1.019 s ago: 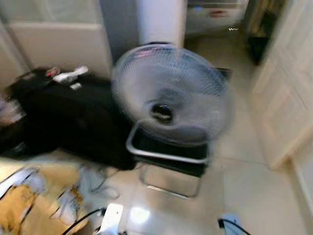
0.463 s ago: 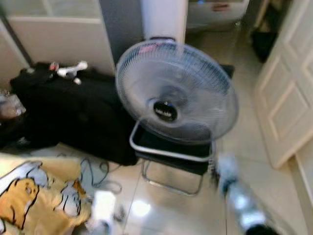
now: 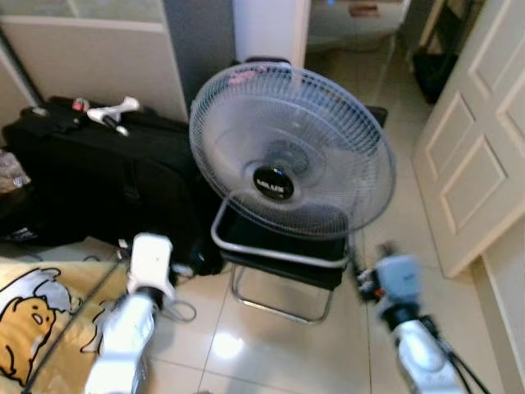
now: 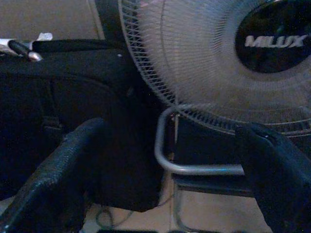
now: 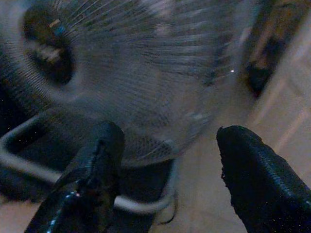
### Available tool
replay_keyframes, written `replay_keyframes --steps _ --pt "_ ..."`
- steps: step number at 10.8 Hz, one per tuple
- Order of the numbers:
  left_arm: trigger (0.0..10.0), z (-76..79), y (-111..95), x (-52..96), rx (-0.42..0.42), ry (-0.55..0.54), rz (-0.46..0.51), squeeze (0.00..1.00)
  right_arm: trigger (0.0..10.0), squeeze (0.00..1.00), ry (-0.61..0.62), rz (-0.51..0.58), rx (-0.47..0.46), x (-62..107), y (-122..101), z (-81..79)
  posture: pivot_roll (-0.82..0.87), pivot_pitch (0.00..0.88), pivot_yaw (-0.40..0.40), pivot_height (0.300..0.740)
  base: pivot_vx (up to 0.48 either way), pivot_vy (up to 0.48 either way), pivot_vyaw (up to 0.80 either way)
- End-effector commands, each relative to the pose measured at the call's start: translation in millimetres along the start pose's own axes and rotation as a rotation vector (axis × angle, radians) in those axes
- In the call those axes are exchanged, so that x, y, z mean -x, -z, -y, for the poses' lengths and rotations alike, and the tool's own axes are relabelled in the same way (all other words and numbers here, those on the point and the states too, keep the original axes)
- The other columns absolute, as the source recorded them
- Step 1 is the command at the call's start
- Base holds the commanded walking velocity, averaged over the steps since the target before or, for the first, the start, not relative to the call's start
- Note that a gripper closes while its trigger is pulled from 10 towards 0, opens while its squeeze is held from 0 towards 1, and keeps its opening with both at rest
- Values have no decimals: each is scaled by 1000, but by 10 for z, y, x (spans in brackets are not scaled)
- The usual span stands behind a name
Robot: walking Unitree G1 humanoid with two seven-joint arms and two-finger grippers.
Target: Clean up the room
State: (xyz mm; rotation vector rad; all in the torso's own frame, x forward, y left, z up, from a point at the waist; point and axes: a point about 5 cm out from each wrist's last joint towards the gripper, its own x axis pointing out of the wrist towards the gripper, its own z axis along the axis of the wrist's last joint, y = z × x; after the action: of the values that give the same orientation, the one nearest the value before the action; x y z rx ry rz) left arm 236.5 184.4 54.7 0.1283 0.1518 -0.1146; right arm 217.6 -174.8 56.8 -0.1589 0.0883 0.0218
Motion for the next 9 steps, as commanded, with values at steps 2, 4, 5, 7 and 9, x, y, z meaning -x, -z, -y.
replay_keyframes --steps 2,4,5,7,9 --pt "10000 -17 -315 77 -10 -2 95 1000 10000 1000 236 1 -161 48 -121 310 -19 0 68 740 0 0 0" --pt "10000 49 -485 134 -16 -28 132 1000 10000 1000 173 30 -88 35 -263 199 -24 0 72 740 0 0 800" --pt "10000 90 -492 97 -7 -31 125 1000 10000 1000 104 61 -81 1 -329 88 -19 0 68 740 0 0 800" --pt "10000 152 -551 36 -32 -15 112 1000 10000 1000 -38 76 5 -64 -414 -57 -13 0 52 740 0 0 800" --pt "10000 193 -536 31 -32 -15 93 1000 10000 1000 -60 60 57 -80 -391 -60 -5 0 32 740 0 0 800"
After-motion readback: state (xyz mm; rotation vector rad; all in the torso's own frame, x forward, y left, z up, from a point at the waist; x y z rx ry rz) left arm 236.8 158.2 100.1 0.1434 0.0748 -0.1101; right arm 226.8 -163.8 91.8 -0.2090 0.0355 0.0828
